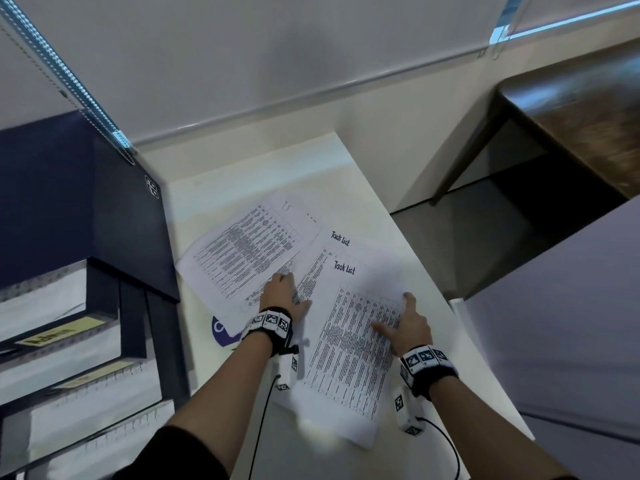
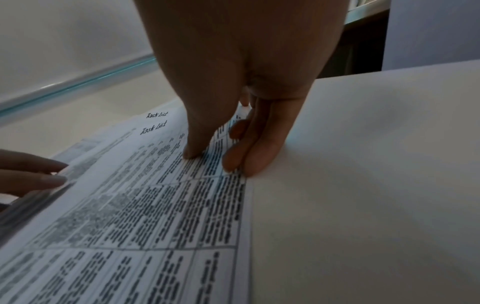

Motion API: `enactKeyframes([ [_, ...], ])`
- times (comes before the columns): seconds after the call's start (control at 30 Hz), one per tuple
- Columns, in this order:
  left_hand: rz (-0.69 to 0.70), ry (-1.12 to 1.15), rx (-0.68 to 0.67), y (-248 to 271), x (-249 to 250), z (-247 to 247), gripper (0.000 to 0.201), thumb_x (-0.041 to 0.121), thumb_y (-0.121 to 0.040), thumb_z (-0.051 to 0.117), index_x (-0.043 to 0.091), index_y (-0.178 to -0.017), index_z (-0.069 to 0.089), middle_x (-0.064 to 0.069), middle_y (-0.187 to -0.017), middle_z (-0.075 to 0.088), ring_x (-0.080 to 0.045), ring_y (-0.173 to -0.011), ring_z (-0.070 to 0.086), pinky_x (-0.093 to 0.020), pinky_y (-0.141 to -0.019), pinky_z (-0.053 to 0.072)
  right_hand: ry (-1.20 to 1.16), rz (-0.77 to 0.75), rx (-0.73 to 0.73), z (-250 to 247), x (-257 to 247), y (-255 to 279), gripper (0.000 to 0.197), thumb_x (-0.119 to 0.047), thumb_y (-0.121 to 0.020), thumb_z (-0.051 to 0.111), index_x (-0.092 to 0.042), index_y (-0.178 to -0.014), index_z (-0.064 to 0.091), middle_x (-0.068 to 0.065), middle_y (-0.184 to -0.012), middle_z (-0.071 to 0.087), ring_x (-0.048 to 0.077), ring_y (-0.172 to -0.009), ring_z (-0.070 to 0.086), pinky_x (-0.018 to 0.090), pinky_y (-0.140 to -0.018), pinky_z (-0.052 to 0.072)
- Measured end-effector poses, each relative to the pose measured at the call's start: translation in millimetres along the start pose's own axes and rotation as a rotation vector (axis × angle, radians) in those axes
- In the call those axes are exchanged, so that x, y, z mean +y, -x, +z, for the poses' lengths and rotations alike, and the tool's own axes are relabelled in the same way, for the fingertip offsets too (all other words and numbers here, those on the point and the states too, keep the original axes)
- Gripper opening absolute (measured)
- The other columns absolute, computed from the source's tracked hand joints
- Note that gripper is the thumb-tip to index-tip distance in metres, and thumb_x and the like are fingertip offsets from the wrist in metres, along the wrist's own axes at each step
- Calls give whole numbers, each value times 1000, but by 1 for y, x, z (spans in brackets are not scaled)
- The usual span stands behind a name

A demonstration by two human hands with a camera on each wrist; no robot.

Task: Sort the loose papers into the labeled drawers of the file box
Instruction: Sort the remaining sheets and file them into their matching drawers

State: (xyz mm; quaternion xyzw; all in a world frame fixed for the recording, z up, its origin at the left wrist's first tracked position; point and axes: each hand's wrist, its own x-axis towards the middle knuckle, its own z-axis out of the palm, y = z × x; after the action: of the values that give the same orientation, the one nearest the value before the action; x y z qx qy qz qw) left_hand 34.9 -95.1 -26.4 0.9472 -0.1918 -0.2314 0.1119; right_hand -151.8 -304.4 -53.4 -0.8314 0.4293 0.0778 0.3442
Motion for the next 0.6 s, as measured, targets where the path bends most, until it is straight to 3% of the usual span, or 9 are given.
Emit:
enactKeyframes([
  [0.13, 36, 3, 21, -6, 2, -1, 83, 42, -77, 78, 16, -145, 38, -8, -143, 40, -27, -129, 42, -39, -106, 42, 65, -5, -20, -5, -8, -2, 106, -55, -70, 80, -19, -147, 18, 8, -86, 65, 30, -77, 68, 35, -68, 55],
  [0.23, 91, -32, 68, -3, 4, 5, 81, 34, -80, 78, 19, -147, 36, -8, -147, 36, -26, -132, 40, -38, -108, 41, 90, 16, -14, -6, -14, -2, 106, -55, -74, 78, -17, -150, 14, 14, -100, 69, 32, -85, 68, 35, -69, 53],
  [0.33, 121, -79, 109, -2, 7, 8, 66, 37, -79, 77, 18, -136, 50, -7, -143, 40, -25, -129, 41, -38, -108, 40, 149, 23, -5, -6, -19, -3, 106, -57, -77, 73, -15, -152, 10, 13, -98, 69, 30, -82, 67, 32, -65, 50],
  [0.43, 81, 4, 19, -2, 13, 8, 57, 40, -77, 79, 11, -122, 61, -6, -121, 58, -24, -114, 55, -38, -98, 49, 203, 35, -32, -5, -23, -4, 109, -60, -80, 68, -13, -154, 4, 13, -103, 69, 31, -89, 68, 33, -69, 51],
  [0.5, -16, 141, -62, -1, 15, 7, 46, 28, -75, 84, 8, -113, 66, -1, -90, 64, -20, -86, 63, -33, -83, 56, 217, 49, -46, -5, -25, -5, 111, -63, -80, 66, -12, -154, 1, 13, -103, 69, 30, -89, 68, 32, -68, 50],
  [0.53, -56, 190, -74, 0, 15, 6, 41, 24, -74, 85, 8, -108, 68, 1, -80, 62, -19, -76, 61, -31, -77, 58, 213, 50, -49, -5, -24, -5, 113, -65, -79, 66, -12, -155, 0, 11, -98, 69, 28, -85, 68, 30, -65, 49],
  [0.6, -95, 297, -105, 5, 12, 4, 35, 21, -75, 84, 9, -105, 70, 0, -79, 65, -18, -70, 60, -28, -68, 57, 164, 52, -37, -7, -21, -5, 115, -70, -76, 65, -13, -154, 3, 4, -81, 66, 24, -72, 66, 29, -61, 49],
])
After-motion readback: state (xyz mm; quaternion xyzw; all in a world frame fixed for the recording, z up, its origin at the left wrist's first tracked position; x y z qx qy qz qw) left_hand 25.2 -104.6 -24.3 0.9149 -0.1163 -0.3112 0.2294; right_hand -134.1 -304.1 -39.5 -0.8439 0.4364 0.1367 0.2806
